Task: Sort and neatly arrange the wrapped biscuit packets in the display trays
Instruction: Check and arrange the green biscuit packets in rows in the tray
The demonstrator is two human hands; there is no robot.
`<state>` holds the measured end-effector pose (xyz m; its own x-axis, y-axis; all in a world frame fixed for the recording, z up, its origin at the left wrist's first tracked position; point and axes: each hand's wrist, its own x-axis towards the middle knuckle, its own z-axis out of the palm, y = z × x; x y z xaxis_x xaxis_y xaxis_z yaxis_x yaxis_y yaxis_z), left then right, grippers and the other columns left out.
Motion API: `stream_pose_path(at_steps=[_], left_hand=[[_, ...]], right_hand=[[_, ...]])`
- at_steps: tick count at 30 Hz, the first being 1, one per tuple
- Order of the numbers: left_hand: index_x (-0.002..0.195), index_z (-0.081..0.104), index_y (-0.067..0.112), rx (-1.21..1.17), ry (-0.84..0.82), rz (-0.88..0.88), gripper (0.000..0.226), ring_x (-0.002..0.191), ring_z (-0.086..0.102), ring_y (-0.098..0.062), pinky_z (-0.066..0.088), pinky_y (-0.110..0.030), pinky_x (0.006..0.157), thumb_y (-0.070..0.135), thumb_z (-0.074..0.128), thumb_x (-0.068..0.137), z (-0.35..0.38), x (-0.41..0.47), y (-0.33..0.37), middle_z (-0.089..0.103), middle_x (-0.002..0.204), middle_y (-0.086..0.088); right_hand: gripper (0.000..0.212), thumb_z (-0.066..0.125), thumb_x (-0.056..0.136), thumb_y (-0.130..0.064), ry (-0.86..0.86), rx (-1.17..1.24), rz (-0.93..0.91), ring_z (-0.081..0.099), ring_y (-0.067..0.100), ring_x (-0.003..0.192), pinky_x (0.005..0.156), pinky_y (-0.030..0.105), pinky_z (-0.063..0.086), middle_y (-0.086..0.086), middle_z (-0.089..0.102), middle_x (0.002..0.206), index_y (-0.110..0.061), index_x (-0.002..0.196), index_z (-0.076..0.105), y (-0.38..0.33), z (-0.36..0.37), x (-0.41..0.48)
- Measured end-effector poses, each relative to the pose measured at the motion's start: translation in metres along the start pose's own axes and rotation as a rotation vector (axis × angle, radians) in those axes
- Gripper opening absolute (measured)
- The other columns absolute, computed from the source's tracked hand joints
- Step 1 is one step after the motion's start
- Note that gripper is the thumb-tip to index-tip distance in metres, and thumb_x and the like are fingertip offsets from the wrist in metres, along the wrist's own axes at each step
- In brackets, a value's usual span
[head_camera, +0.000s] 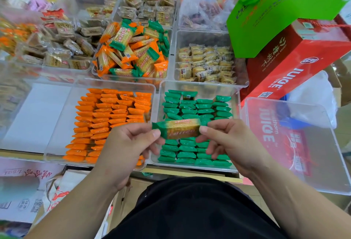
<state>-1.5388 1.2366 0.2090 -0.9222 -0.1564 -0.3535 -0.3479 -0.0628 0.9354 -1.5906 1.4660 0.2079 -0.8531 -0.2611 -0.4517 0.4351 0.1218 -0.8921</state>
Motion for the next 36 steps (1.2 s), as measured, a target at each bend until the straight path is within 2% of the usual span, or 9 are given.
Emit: stream_pose_path(at_steps=[3,6,12,16,19,22,26,30,36], left_hand=[[0.068,0.069,0.006,0.061,0.065,-0.083,0.028,0.044,0.054,-0.016,0.036,-0.024,0.043,0.015,0.065,0.094,-0.002,0.001,-0.004,0.066,0.061,-0.012],[0.067,0.067,0.007,-0.007,0.093,-0.195,0.028,0.041,0.049,-0.015,0.033,-0.021,0.039,0.018,0.066,0.093,-0.005,0.003,-0.003,0.059,0.056,-0.010],[0.097,0.071,0.004,-0.002,0.103,-0.157,0.024,0.052,0.063,-0.018,0.043,-0.026,0.049,0.023,0.056,0.099,-0.002,0.005,-0.005,0.075,0.076,-0.014],[0.100,0.073,0.005,-0.006,0.089,-0.166,0.046,0.077,0.074,-0.028,0.052,-0.036,0.066,0.034,0.037,0.106,-0.001,0.009,-0.012,0.077,0.085,-0.012],[0.091,0.078,0.016,0.179,0.072,-0.095,0.028,0.080,0.073,-0.016,0.057,-0.029,0.066,0.029,0.054,0.101,0.000,0.021,-0.027,0.078,0.084,0.000],[0.090,0.077,0.024,0.369,-0.008,-0.022,0.014,0.080,0.069,-0.007,0.053,-0.023,0.067,0.020,0.065,0.096,-0.002,0.043,-0.045,0.076,0.082,0.008],[0.098,0.076,0.022,0.854,-0.029,0.225,0.010,0.077,0.059,-0.007,0.045,-0.025,0.066,0.025,0.073,0.089,-0.008,0.083,-0.070,0.063,0.079,0.016],[0.088,0.080,0.023,1.383,-0.061,0.492,0.016,0.080,0.053,-0.031,0.040,-0.038,0.065,0.030,0.082,0.074,-0.004,0.125,-0.090,0.056,0.077,-0.002],[0.065,0.073,0.020,1.685,-0.165,0.593,0.013,0.085,0.044,-0.029,0.025,-0.040,0.071,0.016,0.084,0.059,0.019,0.153,-0.092,0.046,0.078,-0.001]], right_hand=[[0.034,0.070,0.092,-0.033,0.034,-0.091,0.085,0.042,0.014,0.039,0.040,0.023,0.035,0.011,0.068,0.065,-0.009,0.067,0.072,0.003,0.004,0.004],[0.040,0.072,0.089,-0.036,0.056,-0.085,0.137,0.034,0.015,0.036,0.039,0.022,0.029,0.011,0.060,0.056,-0.012,0.059,0.063,0.005,0.009,0.007],[0.026,0.062,0.097,-0.037,0.048,-0.016,0.122,0.047,0.016,0.039,0.039,0.022,0.038,0.016,0.074,0.077,-0.012,0.095,0.070,0.003,0.012,0.009],[0.046,0.057,0.093,-0.054,0.046,0.176,0.170,0.070,0.027,0.063,0.045,0.027,0.051,0.019,0.074,0.103,-0.015,0.114,0.068,0.008,0.011,0.015],[0.019,0.067,0.096,-0.024,0.099,0.132,0.131,0.074,0.027,0.072,0.050,0.026,0.054,0.012,0.074,0.106,-0.019,0.113,0.068,0.021,0.013,0.027],[0.032,0.066,0.095,-0.009,0.135,0.035,0.069,0.075,0.026,0.075,0.058,0.028,0.056,0.010,0.077,0.091,-0.023,0.123,0.058,0.035,0.010,0.043],[0.037,0.072,0.091,-0.012,0.223,-0.175,0.028,0.075,0.022,0.079,0.068,0.030,0.059,0.003,0.076,0.095,-0.010,0.127,0.062,0.061,-0.004,0.060],[0.030,0.075,0.082,-0.041,0.252,-0.421,-0.044,0.072,0.012,0.088,0.080,0.042,0.061,-0.014,0.075,0.100,-0.032,0.110,0.072,0.079,-0.011,0.065],[0.029,0.079,0.085,-0.020,0.236,-0.600,-0.250,0.063,-0.002,0.080,0.073,0.012,0.049,-0.024,0.068,0.088,-0.023,0.113,0.073,0.091,-0.004,0.065]])
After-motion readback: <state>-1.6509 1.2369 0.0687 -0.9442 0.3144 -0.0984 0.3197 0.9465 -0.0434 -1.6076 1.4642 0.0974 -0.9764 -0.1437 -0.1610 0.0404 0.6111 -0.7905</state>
